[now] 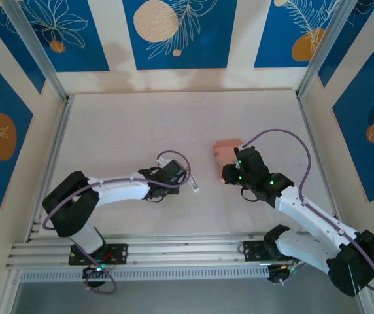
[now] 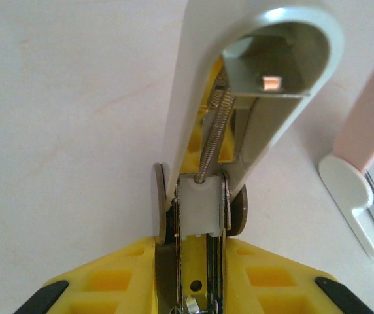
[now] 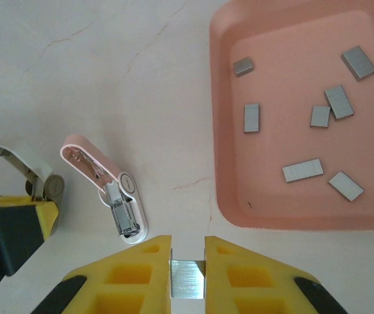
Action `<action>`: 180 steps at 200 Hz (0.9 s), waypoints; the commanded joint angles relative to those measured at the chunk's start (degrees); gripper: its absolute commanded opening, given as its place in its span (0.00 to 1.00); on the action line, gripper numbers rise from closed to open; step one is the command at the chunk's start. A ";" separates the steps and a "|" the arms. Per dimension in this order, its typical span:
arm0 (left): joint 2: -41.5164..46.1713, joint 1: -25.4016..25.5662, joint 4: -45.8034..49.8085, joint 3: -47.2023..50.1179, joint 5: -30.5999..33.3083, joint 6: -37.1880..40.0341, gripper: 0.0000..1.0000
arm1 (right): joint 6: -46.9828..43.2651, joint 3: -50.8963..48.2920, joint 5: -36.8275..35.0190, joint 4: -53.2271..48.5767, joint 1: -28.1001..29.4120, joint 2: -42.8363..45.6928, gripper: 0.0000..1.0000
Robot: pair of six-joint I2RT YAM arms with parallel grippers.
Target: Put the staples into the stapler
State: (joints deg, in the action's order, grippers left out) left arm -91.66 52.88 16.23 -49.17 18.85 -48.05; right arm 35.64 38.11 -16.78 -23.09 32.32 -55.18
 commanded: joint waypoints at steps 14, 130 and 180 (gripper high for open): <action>1.44 2.82 1.32 2.13 2.10 -6.78 0.27 | -1.00 -0.89 2.22 1.83 -0.28 0.43 0.17; 9.78 3.98 -1.60 6.19 7.00 -6.15 0.60 | 0.99 1.35 0.71 3.07 4.62 -2.41 0.17; 24.71 -1.37 -13.95 18.83 2.09 0.04 0.65 | 5.18 5.37 -6.11 3.47 12.77 -8.28 0.16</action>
State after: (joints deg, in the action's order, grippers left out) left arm -71.64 54.92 10.41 -37.10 25.21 -51.94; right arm 37.41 40.47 -18.46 -20.67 42.44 -61.84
